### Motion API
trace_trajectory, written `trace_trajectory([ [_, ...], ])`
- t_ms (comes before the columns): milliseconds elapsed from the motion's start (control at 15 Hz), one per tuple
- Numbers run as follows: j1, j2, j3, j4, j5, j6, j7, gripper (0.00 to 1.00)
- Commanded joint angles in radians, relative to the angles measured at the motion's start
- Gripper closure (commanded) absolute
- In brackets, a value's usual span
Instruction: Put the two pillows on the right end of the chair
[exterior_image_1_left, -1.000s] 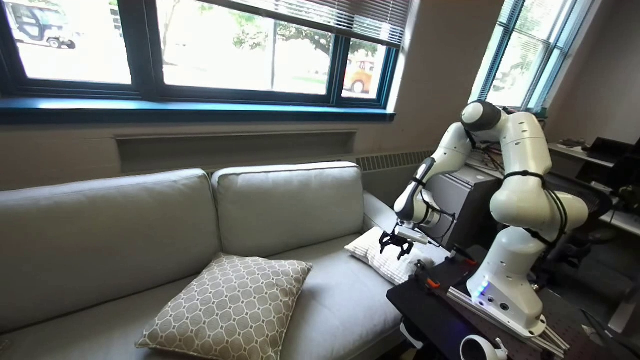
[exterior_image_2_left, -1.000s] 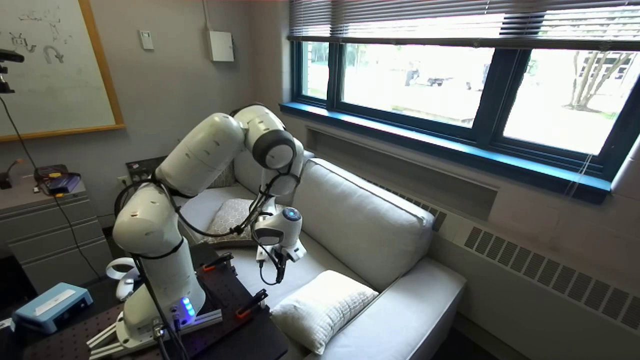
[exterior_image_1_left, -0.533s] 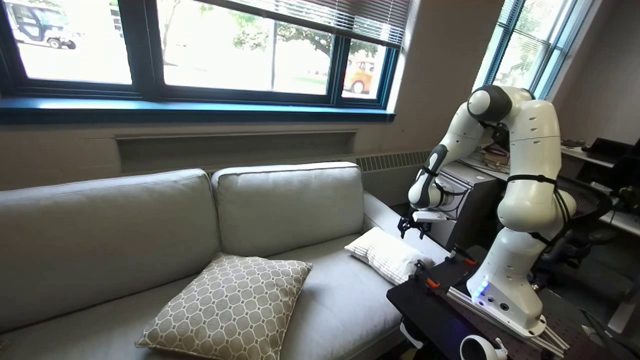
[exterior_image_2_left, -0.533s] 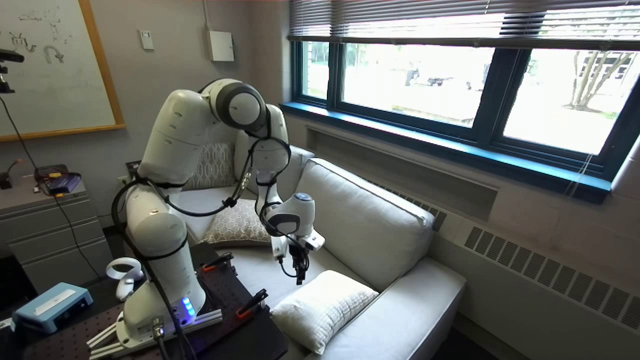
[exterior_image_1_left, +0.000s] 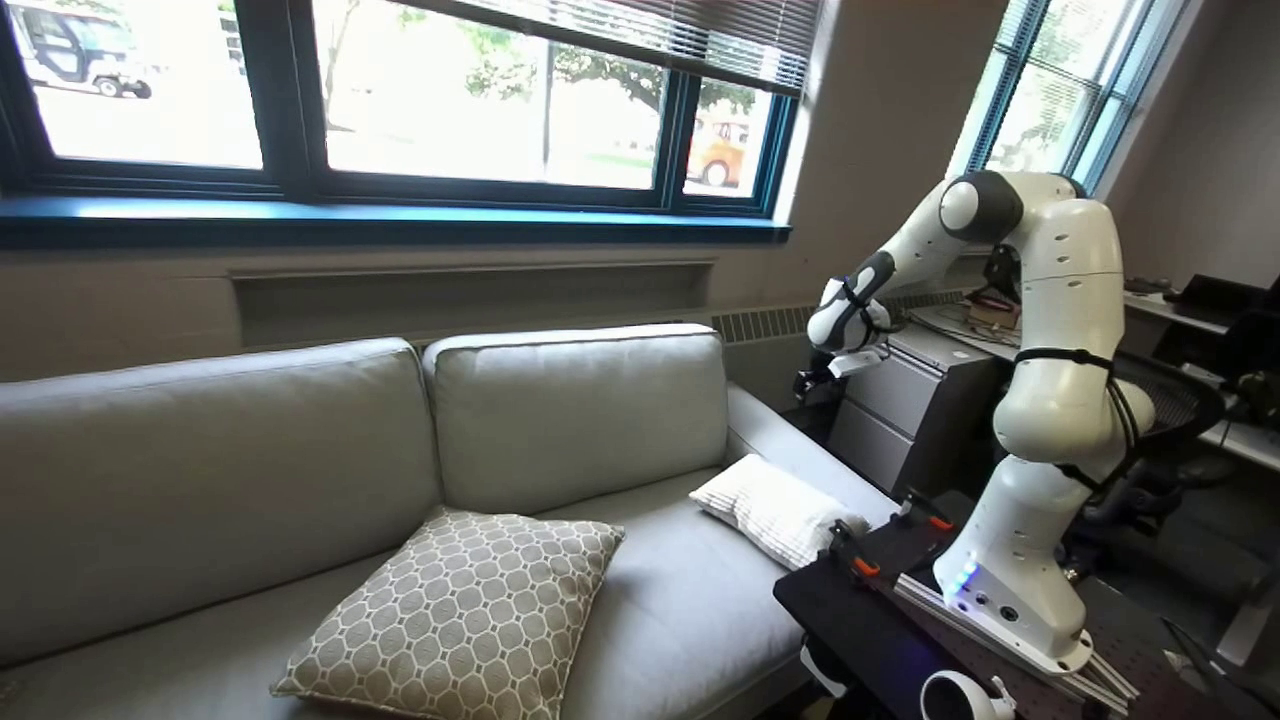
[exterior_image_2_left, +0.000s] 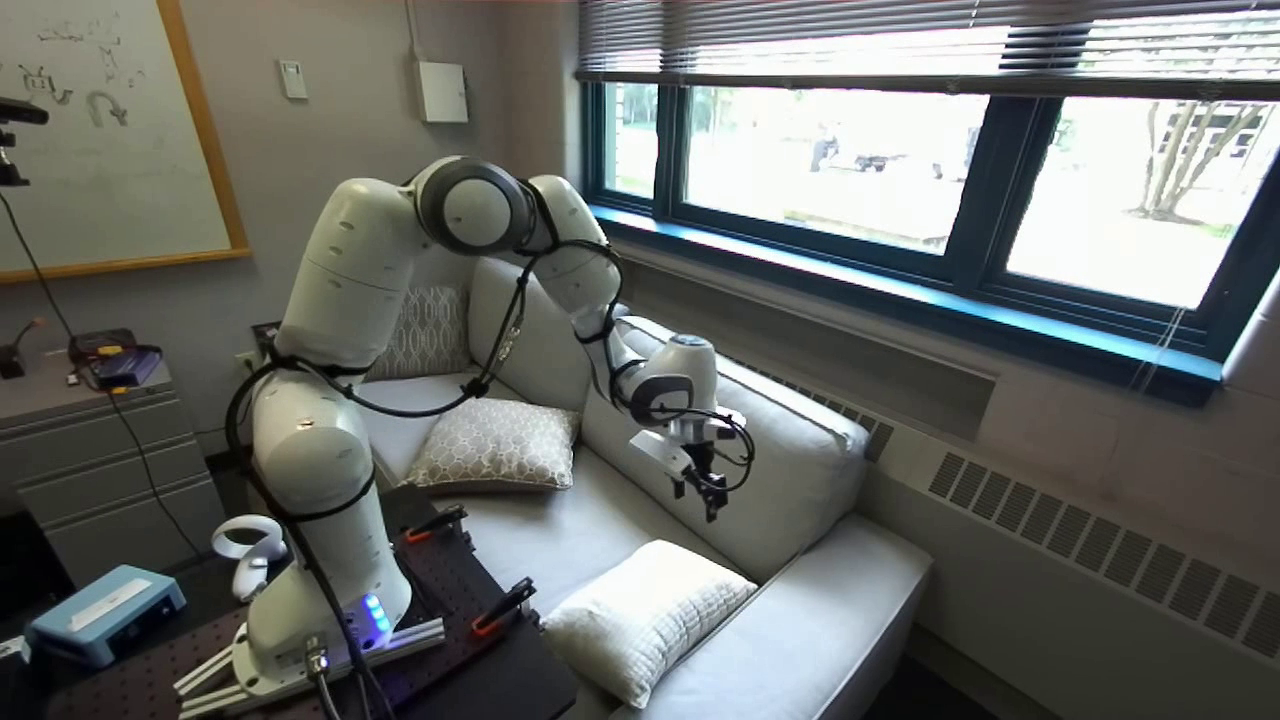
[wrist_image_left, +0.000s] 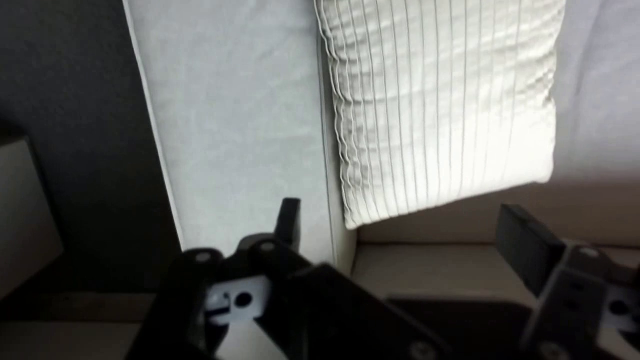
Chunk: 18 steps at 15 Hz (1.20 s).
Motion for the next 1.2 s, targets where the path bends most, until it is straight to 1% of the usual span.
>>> trace_trajectory([
  [0, -0.176, 0.145, 0.199, 0.255, 0.142, -0.091, -0.27, 0.0],
  [67, -0.214, 0.185, 0.242, 0.315, 0.177, -0.13, -0.337, 0.0],
  [200, -0.261, 0.279, 0.301, 0.431, 0.215, -0.209, -0.444, 0.0],
  [333, -0.287, 0.375, 0.337, 0.541, 0.232, -0.303, -0.523, 0.0],
  [467, -0.288, 0.474, 0.347, 0.647, 0.249, -0.407, -0.565, 0.0],
  [533, -0.28, 0.523, 0.344, 0.698, 0.257, -0.45, -0.569, 0.0],
  [733, -0.245, 0.68, 0.33, 0.842, 0.282, -0.56, -0.52, 0.0],
  [933, -0.216, 0.832, 0.329, 0.973, 0.303, -0.639, -0.476, 0.0],
  [1000, -0.199, 0.88, 0.318, 1.013, 0.298, -0.661, -0.451, 0.0],
  [1133, -0.188, 0.955, 0.305, 1.095, 0.289, -0.708, -0.404, 0.0],
])
